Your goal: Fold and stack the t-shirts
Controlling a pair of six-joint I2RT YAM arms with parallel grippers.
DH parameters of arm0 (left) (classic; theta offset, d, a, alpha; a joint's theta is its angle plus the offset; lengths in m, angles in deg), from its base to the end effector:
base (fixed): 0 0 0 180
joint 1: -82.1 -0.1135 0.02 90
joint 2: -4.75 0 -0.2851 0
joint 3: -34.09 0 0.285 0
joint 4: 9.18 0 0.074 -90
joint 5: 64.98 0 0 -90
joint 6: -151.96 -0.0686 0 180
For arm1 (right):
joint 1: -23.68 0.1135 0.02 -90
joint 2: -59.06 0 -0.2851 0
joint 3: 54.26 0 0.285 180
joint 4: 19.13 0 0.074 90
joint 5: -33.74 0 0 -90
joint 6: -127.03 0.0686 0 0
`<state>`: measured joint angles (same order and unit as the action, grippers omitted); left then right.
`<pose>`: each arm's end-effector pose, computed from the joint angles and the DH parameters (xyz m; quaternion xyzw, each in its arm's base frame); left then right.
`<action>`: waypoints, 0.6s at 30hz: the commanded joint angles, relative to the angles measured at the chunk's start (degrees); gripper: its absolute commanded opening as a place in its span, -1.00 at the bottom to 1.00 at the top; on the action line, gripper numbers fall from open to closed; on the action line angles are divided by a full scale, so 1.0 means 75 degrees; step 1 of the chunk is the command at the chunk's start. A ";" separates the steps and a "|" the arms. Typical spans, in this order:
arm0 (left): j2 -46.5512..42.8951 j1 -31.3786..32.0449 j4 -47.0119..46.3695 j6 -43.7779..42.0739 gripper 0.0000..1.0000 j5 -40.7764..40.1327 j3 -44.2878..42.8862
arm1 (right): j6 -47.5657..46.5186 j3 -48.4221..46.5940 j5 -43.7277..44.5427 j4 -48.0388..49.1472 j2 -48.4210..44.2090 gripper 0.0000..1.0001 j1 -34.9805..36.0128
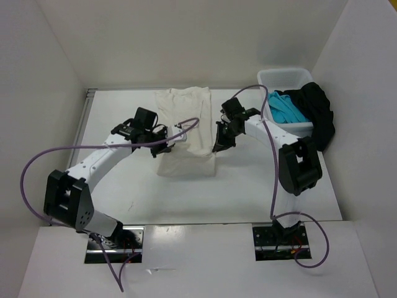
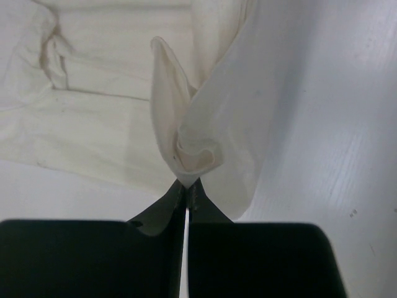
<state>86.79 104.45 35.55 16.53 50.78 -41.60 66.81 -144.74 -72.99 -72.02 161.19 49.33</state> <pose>0.3115 -0.1603 0.2587 0.5742 0.7216 -0.1410 0.3602 0.3692 0.1992 0.2086 0.0027 0.9656 0.2270 0.1270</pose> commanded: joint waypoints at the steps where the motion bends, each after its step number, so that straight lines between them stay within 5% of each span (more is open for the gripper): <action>1: 0.0753 -0.0459 -0.0301 0.0993 -1.00 0.0562 -0.1032 | -0.0970 -0.1156 -0.0615 -0.0229 0.0561 -1.00 -0.0314; 18: 0.3872 -0.1585 -0.0828 0.1944 -1.00 0.0491 -0.3822 | -0.1346 -0.6910 -0.1531 -0.1985 0.4871 -1.00 -0.1064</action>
<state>113.21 93.56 30.96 29.32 52.77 -66.65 58.50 -189.02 -82.70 -79.95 192.33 42.34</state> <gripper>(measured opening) 0.010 0.011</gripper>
